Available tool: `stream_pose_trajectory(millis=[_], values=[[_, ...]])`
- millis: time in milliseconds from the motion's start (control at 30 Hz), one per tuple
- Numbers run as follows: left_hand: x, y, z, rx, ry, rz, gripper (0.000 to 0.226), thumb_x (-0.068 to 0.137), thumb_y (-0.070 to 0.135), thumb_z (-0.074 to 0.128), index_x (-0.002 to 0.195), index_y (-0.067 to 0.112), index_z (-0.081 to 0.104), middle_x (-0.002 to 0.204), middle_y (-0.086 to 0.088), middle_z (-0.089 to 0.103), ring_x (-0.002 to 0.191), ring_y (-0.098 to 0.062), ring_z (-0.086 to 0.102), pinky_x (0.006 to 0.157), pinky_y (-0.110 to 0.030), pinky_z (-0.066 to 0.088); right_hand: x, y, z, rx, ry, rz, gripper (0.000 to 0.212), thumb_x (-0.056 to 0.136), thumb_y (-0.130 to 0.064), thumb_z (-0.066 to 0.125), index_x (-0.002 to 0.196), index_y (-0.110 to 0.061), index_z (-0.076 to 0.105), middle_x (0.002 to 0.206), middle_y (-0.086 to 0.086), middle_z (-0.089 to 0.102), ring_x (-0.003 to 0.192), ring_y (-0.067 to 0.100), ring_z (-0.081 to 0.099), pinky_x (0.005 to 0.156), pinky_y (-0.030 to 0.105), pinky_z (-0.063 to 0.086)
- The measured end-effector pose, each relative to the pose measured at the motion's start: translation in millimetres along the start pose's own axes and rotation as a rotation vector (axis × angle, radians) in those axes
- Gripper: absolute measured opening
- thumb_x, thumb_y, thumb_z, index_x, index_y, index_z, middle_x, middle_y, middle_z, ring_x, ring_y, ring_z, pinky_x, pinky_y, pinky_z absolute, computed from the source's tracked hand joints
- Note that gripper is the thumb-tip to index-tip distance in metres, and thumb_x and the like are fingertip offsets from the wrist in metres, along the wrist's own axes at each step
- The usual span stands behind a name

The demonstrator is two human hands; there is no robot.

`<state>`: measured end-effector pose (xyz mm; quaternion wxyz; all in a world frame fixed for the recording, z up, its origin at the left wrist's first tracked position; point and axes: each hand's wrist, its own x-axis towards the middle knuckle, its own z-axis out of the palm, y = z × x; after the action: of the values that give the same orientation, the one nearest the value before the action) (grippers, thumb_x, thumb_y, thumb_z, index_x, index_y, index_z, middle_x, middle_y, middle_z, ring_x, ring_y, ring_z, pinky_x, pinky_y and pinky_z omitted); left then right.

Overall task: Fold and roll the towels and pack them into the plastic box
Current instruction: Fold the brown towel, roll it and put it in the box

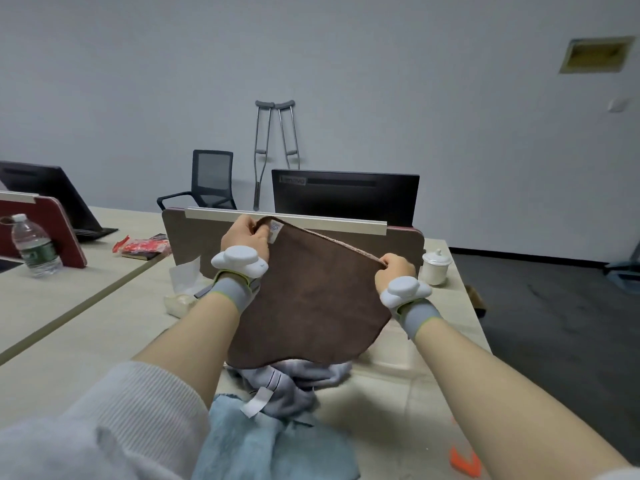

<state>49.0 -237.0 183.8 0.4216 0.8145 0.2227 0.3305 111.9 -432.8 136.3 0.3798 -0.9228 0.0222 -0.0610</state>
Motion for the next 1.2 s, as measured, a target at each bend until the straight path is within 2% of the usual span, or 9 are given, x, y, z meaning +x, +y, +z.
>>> stream_pose_trajectory(millis=[100, 333, 467, 667, 800, 900, 1000, 1100, 1200], values=[[-0.3, 8.4, -3.8, -0.003, 0.017, -0.004, 0.025, 0.097, 0.029, 0.048, 0.101, 0.006, 0.058, 0.093, -0.006, 0.057, 0.082, -0.023, 0.049, 0.074, -0.026, 0.035, 8.1, -3.7, -23.1, 0.008, 0.068, 0.003, 0.039, 0.082, 0.004, 0.041, 0.106, -0.014, 0.066, 0.116, 0.013, 0.065, 0.111, 0.035, 0.055, 0.103, 0.043, 0.042], [-16.0, 29.0, -6.5, -0.017, 0.109, -0.018, 0.027, 0.097, 0.024, 0.050, 0.113, 0.004, 0.054, 0.112, -0.016, 0.063, 0.089, -0.030, 0.053, 0.077, -0.027, 0.037, 1.3, -2.9, -73.4, 0.068, 0.253, -0.085, 0.042, 0.087, 0.004, 0.037, 0.114, -0.013, 0.063, 0.122, 0.014, 0.061, 0.110, 0.037, 0.054, 0.101, 0.039, 0.040], [-33.7, 35.7, -6.7, -0.048, 0.170, -0.033, 0.026, 0.097, 0.016, 0.046, 0.119, 0.006, 0.056, 0.120, -0.015, 0.063, 0.109, -0.032, 0.059, 0.087, -0.028, 0.043, -15.1, -2.9, -84.7, 0.120, 0.311, -0.119, 0.024, 0.086, 0.005, 0.034, 0.086, -0.007, 0.055, 0.089, 0.019, 0.055, 0.079, 0.033, 0.043, 0.069, 0.029, 0.035], [-55.8, 37.0, -13.6, -0.046, 0.208, -0.079, 0.026, 0.093, 0.009, 0.043, 0.109, 0.005, 0.064, 0.112, -0.015, 0.065, 0.090, -0.028, 0.053, 0.077, -0.025, 0.037, -31.7, 15.8, -101.2, 0.099, 0.263, -0.110, 0.034, 0.081, 0.005, 0.039, 0.052, -0.008, 0.026, 0.055, 0.005, 0.028, 0.073, 0.027, 0.031, 0.057, 0.026, 0.024], [-65.4, 23.2, -8.8, 0.025, 0.155, -0.119, 0.025, 0.089, 0.008, 0.043, 0.103, 0.006, 0.065, 0.108, -0.014, 0.066, 0.085, -0.023, 0.048, 0.074, -0.026, 0.036, -29.1, 32.7, -92.8, 0.060, 0.197, -0.063, 0.038, 0.083, 0.001, 0.042, 0.049, -0.012, 0.030, 0.055, 0.004, 0.031, 0.073, 0.028, 0.036, 0.057, 0.024, 0.026], [-67.2, -2.0, 3.7, 0.129, 0.003, -0.155, 0.022, 0.085, 0.006, 0.045, 0.095, 0.010, 0.064, 0.108, -0.013, 0.066, 0.095, -0.031, 0.056, 0.077, -0.029, 0.041, -29.3, 49.3, -79.8, -0.052, 0.065, -0.049, 0.028, 0.088, -0.004, 0.042, 0.065, -0.009, 0.056, 0.079, 0.013, 0.058, 0.092, 0.039, 0.055, 0.071, 0.030, 0.039], [-71.3, -37.0, 23.6, 0.311, -0.201, -0.174, 0.028, 0.081, 0.006, 0.048, 0.097, 0.013, 0.070, 0.112, -0.012, 0.068, 0.106, -0.032, 0.059, 0.092, -0.034, 0.050, -30.5, 72.1, -56.4, -0.196, -0.082, 0.041, 0.035, 0.095, -0.001, 0.034, 0.117, -0.004, 0.060, 0.125, 0.013, 0.057, 0.120, 0.031, 0.052, 0.089, 0.031, 0.043], [-79.6, -71.1, 39.6, 0.428, -0.342, -0.198, 0.028, 0.081, 0.007, 0.051, 0.099, 0.013, 0.073, 0.113, -0.011, 0.068, 0.107, -0.032, 0.061, 0.094, -0.037, 0.051, -21.6, 108.2, -23.0, -0.323, -0.160, 0.059, 0.041, 0.090, -0.002, 0.041, 0.123, -0.014, 0.062, 0.131, 0.007, 0.055, 0.126, 0.030, 0.044, 0.105, 0.034, 0.040], [-96.0, -106.9, 54.8, 0.436, -0.517, -0.313, 0.030, 0.074, 0.009, 0.058, 0.101, 0.008, 0.072, 0.113, -0.012, 0.068, 0.108, -0.032, 0.061, 0.094, -0.034, 0.050, -28.6, 147.6, 12.0, -0.390, -0.233, 0.060, 0.049, 0.087, 0.003, 0.041, 0.125, -0.019, 0.062, 0.132, 0.006, 0.052, 0.130, 0.031, 0.037, 0.105, 0.035, 0.038]])
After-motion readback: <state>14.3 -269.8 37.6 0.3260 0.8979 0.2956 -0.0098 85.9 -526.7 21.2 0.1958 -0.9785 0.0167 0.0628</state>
